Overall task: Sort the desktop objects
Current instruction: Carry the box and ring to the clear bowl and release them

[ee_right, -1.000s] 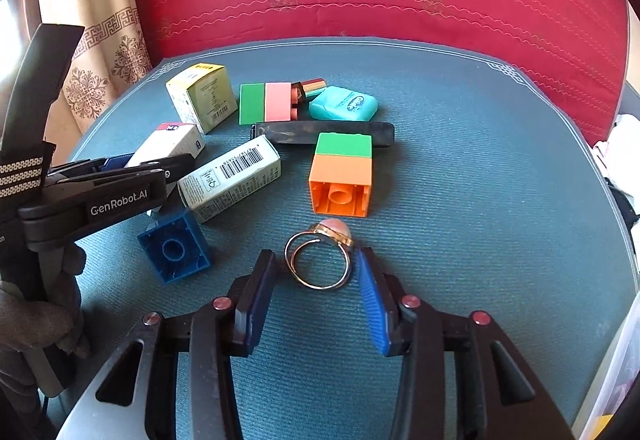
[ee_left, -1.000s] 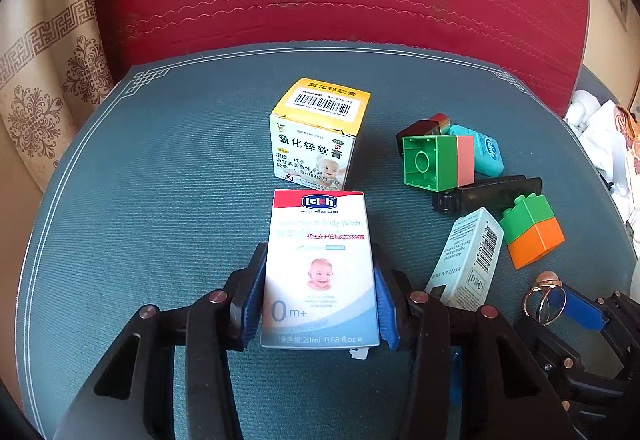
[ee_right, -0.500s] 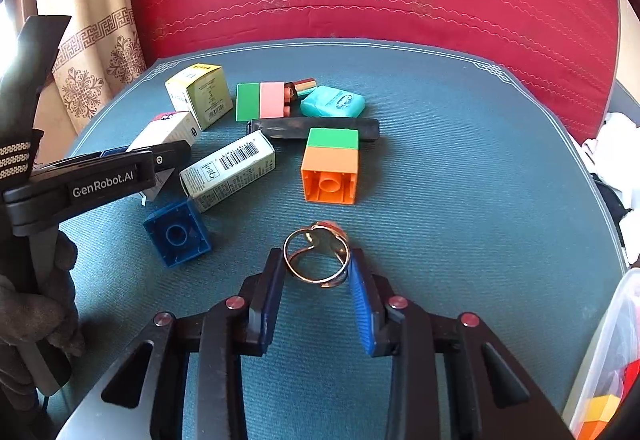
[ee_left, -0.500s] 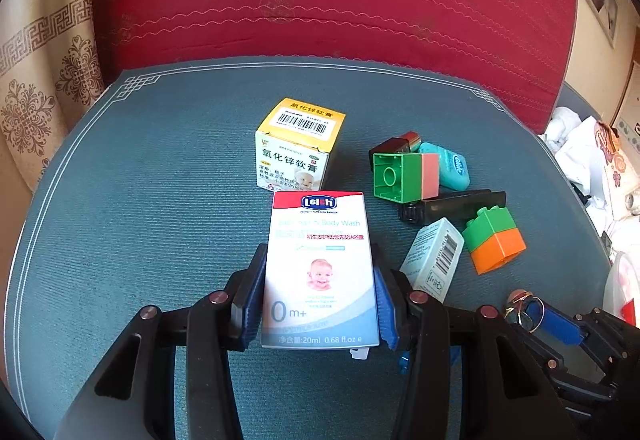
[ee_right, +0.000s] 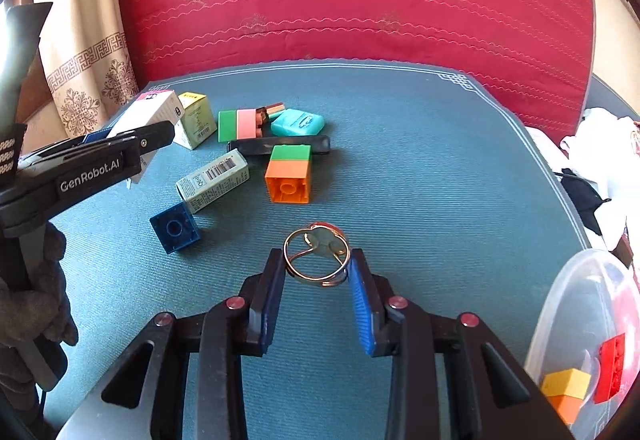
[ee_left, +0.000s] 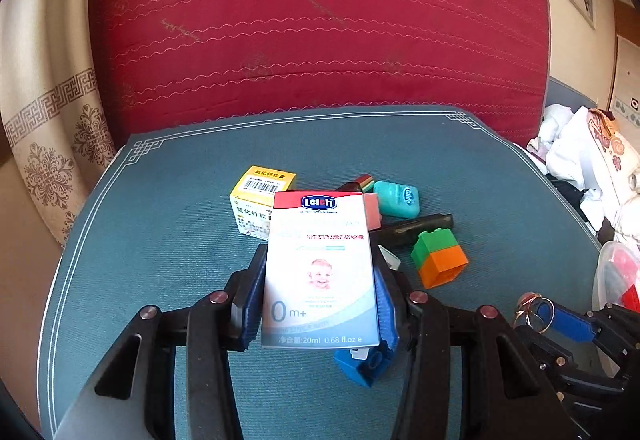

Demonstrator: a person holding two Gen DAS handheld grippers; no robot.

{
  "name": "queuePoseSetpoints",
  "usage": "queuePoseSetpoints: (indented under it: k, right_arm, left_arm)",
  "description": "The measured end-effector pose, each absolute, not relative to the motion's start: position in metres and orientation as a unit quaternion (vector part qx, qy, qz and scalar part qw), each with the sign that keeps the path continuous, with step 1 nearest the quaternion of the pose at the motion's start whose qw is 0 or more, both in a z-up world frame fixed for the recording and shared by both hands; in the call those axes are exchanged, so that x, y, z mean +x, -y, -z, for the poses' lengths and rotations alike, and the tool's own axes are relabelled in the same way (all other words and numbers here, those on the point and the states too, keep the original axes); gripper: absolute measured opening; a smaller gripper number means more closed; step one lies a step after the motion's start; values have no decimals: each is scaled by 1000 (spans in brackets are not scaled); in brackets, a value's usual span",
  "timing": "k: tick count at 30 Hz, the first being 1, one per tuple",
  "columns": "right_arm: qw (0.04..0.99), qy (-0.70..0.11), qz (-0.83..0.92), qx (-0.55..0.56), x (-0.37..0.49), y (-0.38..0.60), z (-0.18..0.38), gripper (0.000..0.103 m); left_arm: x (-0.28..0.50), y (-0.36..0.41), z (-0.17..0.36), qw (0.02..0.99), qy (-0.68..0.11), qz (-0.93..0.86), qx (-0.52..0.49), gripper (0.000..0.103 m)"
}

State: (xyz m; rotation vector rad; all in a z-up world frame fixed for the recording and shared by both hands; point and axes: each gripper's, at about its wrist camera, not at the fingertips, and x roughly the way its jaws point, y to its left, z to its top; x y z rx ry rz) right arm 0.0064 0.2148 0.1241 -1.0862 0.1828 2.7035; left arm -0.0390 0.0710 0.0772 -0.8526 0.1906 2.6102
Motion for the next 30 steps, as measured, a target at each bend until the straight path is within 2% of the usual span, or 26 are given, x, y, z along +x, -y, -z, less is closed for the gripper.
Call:
queuePoseSetpoints:
  k: [30]
  right_arm:
    - [178, -118, -921, -324, 92, -289, -149, 36]
  left_arm:
    - [46, -171, -100, 299, -131, -903, -279, 49]
